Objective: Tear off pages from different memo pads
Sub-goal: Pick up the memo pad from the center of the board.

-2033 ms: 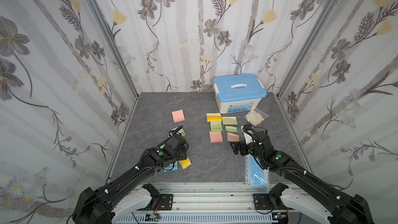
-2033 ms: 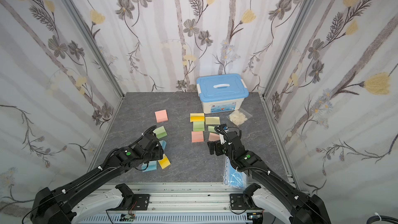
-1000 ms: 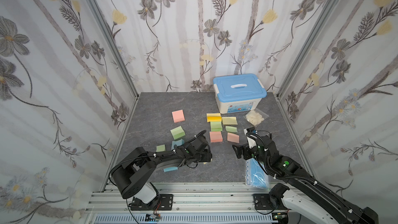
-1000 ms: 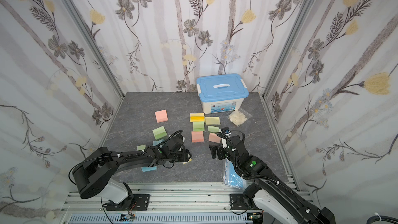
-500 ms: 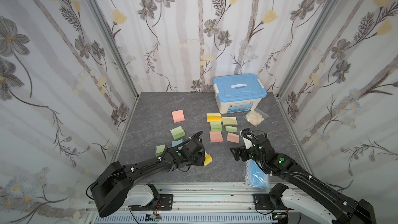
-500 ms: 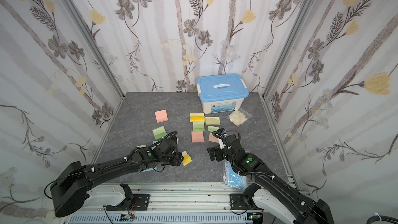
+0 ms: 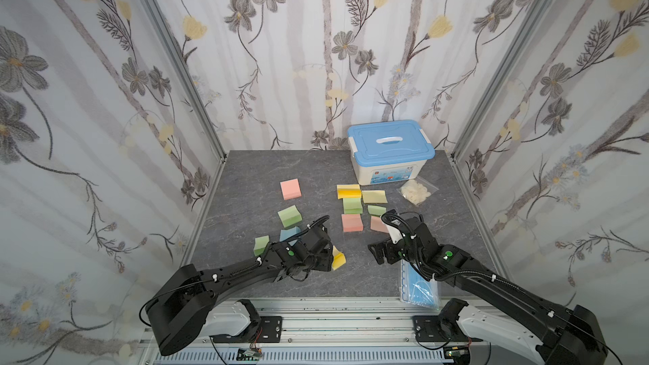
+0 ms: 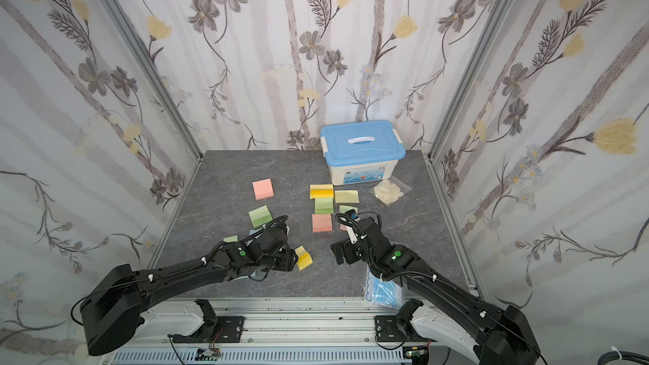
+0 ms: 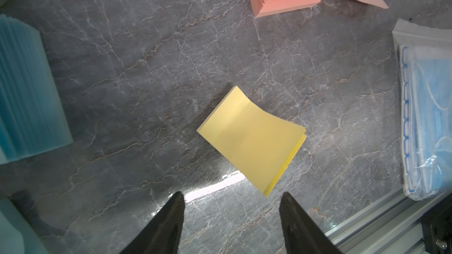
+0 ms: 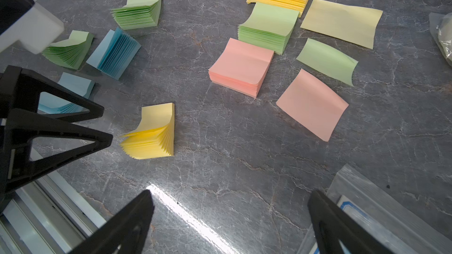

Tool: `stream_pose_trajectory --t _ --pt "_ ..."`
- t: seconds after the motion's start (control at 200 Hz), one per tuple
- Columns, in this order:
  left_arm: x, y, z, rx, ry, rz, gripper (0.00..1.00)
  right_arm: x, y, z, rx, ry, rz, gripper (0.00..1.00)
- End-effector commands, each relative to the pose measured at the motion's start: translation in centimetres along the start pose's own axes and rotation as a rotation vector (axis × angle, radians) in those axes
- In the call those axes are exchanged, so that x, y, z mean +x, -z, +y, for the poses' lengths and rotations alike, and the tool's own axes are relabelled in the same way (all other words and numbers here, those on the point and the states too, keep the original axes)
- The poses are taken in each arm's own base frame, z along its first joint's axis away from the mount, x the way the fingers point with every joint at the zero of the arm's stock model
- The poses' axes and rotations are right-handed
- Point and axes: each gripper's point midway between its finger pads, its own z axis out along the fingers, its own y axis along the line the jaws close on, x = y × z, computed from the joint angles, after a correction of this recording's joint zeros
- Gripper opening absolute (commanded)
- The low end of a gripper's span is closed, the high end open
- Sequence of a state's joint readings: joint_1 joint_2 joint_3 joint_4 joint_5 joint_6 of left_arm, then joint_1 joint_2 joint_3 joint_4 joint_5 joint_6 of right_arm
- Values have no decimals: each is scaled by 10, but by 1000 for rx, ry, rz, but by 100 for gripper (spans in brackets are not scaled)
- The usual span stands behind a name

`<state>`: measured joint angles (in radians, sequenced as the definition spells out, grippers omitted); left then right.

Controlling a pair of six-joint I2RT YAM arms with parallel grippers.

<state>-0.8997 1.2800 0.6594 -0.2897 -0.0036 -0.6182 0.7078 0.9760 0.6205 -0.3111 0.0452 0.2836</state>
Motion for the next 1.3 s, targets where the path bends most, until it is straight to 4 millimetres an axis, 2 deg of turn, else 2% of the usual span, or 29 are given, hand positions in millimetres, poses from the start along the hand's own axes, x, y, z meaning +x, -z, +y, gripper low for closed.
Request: stream_pose_trajectory --t 0.0,0.15,0.824,1.064,1.299 --pt "-10 -4 -9 21 27 -20 65 -5 -2 1 7 0 -11 100" --pt "-15 -9 -16 32 37 -21 65 -4 -5 -1 22 -9 -3 100" --pt "-19 -16 -1 -42 37 -23 65 1 -14 6 7 11 42 100" --pt "-20 -14 7 -81 30 -38 65 2 -20 20 -23 45 71 100" --pt "-21 -12 14 -108 27 -56 65 8 -37 37 -43 73 132 100"
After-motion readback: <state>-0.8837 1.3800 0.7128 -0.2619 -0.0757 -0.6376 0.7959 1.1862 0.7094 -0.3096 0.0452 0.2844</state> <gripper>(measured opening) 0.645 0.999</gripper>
